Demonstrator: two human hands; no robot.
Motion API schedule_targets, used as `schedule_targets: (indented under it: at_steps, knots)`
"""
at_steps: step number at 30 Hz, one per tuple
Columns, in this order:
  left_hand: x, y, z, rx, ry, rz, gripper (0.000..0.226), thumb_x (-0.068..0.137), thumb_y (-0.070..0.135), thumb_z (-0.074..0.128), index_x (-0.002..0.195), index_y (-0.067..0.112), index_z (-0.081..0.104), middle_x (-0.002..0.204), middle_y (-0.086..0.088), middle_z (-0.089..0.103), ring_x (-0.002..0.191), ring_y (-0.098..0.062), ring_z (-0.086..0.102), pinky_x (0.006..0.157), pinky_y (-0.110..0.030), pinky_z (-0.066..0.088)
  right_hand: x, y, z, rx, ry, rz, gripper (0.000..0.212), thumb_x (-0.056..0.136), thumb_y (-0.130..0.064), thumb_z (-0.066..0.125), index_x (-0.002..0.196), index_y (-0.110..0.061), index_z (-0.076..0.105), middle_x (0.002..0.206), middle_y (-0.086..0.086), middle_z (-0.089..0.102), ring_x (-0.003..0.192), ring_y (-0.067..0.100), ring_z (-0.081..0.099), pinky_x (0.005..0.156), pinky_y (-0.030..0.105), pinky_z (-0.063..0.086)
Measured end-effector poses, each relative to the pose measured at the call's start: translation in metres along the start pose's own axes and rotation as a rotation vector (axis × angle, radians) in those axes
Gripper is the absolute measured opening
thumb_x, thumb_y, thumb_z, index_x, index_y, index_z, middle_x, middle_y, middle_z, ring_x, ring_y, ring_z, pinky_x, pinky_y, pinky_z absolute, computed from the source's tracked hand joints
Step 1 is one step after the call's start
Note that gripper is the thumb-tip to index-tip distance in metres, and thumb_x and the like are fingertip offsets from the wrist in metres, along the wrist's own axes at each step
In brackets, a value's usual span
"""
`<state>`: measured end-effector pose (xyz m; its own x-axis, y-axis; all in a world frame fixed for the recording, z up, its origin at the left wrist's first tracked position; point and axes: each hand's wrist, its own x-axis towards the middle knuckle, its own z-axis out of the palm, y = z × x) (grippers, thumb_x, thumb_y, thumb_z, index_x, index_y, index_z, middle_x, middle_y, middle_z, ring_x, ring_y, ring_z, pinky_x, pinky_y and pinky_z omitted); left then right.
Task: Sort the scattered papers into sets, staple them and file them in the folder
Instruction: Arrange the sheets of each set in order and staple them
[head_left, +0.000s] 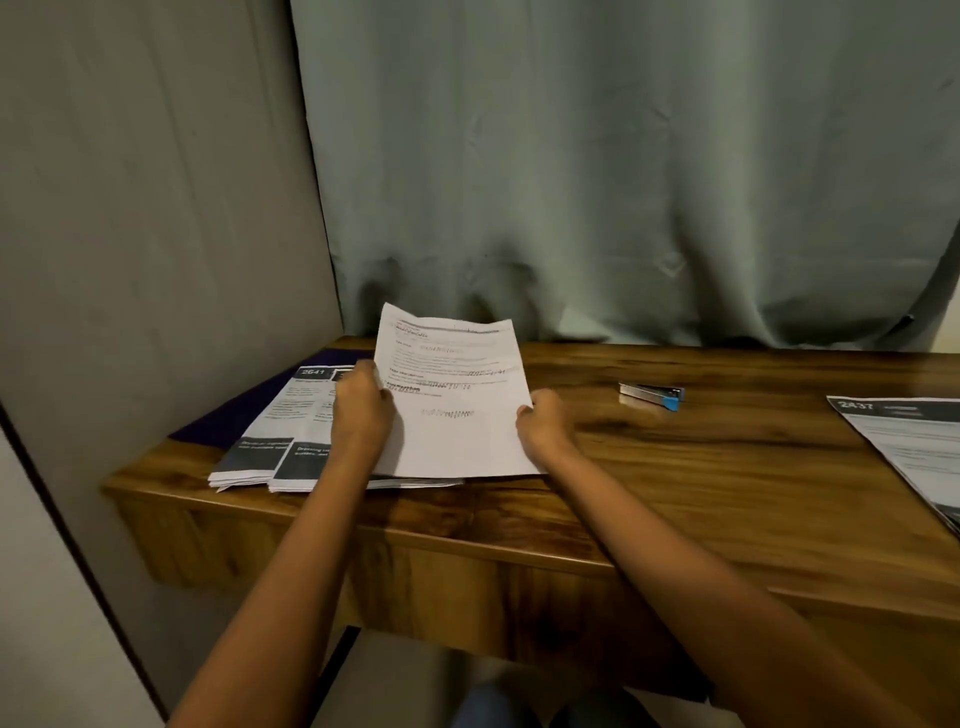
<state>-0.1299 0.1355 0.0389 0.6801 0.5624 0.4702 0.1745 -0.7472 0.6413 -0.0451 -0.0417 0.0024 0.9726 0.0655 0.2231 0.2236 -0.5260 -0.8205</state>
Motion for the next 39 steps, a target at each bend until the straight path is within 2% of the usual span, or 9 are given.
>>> schedule_targets:
  at_steps: [4,7,10,16,22,27,31,35,39]
  knots:
    - [-0.004,-0.026,0.007,0.136,-0.030,0.005,0.032,0.094,0.001,0.052,0.126,-0.004,0.052,0.123,-0.025,0.056,0.111,-0.036,0.055,0.092,-0.041,0.047,-0.007,0.001,0.018,-0.081,-0.070,0.019,0.022,0.093,0.000,0.043,0.102,0.002,0.063,0.109,0.017,0.064,0.096,0.032,0.062,0.066,0.032,0.045]
    - [-0.007,-0.030,0.010,0.212,-0.025,0.013,0.038,0.093,0.001,0.055,0.130,-0.002,0.051,0.126,-0.024,0.055,0.116,-0.037,0.052,0.097,-0.043,0.045,-0.007,0.003,0.019,-0.130,-0.053,0.005,0.023,0.090,0.000,0.044,0.104,0.000,0.063,0.115,0.019,0.061,0.106,0.034,0.058,0.082,0.036,0.051]
    - [-0.009,-0.024,0.011,0.222,-0.011,0.051,0.037,0.092,0.007,0.059,0.128,0.002,0.054,0.124,-0.021,0.058,0.114,-0.036,0.055,0.095,-0.046,0.048,-0.004,0.005,0.014,-0.156,0.002,-0.011,0.025,0.086,-0.001,0.046,0.106,-0.006,0.061,0.124,0.018,0.053,0.120,0.034,0.046,0.100,0.041,0.043]
    - [-0.016,0.018,0.021,0.090,-0.048,0.178,0.034,0.092,0.016,0.061,0.124,0.007,0.057,0.125,-0.014,0.060,0.117,-0.029,0.053,0.097,-0.038,0.043,0.000,0.009,-0.020,-0.083,0.069,-0.041,0.028,0.085,-0.014,0.060,0.113,-0.017,0.058,0.126,0.010,0.051,0.119,0.028,0.048,0.102,0.039,0.042]
    - [-0.046,0.080,0.043,-0.029,-0.106,0.326,0.028,0.093,0.021,0.059,0.118,0.009,0.061,0.124,-0.010,0.058,0.113,-0.024,0.056,0.091,-0.033,0.047,-0.004,0.025,-0.075,-0.080,0.150,-0.074,0.023,0.086,-0.010,0.061,0.108,-0.018,0.062,0.122,0.007,0.051,0.117,0.023,0.047,0.101,0.032,0.038]
    - [-0.078,0.134,0.070,-0.154,-0.241,0.407,0.028,0.089,0.015,0.062,0.117,0.010,0.062,0.122,-0.009,0.061,0.113,-0.023,0.057,0.097,-0.028,0.042,-0.011,0.055,-0.131,-0.158,0.252,-0.044,0.020,0.085,-0.013,0.061,0.104,-0.017,0.066,0.121,0.012,0.051,0.111,0.030,0.052,0.100,0.033,0.042]
    - [-0.108,0.176,0.098,-0.246,-0.372,0.410,0.029,0.089,0.011,0.063,0.117,0.011,0.062,0.119,-0.005,0.062,0.108,-0.015,0.058,0.085,-0.014,0.039,-0.019,0.087,-0.177,-0.219,0.293,0.031,0.019,0.086,-0.013,0.061,0.104,-0.018,0.063,0.121,0.011,0.049,0.115,0.030,0.049,0.102,0.033,0.038]
    - [-0.138,0.213,0.131,-0.330,-0.494,0.384,0.028,0.089,0.014,0.063,0.117,0.012,0.061,0.116,-0.007,0.065,0.105,-0.019,0.061,0.091,-0.026,0.048,-0.028,0.121,-0.220,-0.239,0.345,0.090,0.009,0.083,-0.015,0.062,0.091,-0.020,0.061,0.113,0.011,0.059,0.109,0.029,0.054,0.096,0.036,0.044]
    - [-0.163,0.246,0.161,-0.383,-0.658,0.299,0.032,0.093,0.019,0.060,0.125,0.017,0.052,0.114,-0.007,0.063,0.090,-0.015,0.061,0.073,-0.024,0.051,-0.035,0.157,-0.262,-0.211,0.389,0.179,0.011,0.084,-0.012,0.059,0.089,-0.022,0.061,0.108,0.009,0.060,0.099,0.025,0.058,0.087,0.040,0.053]
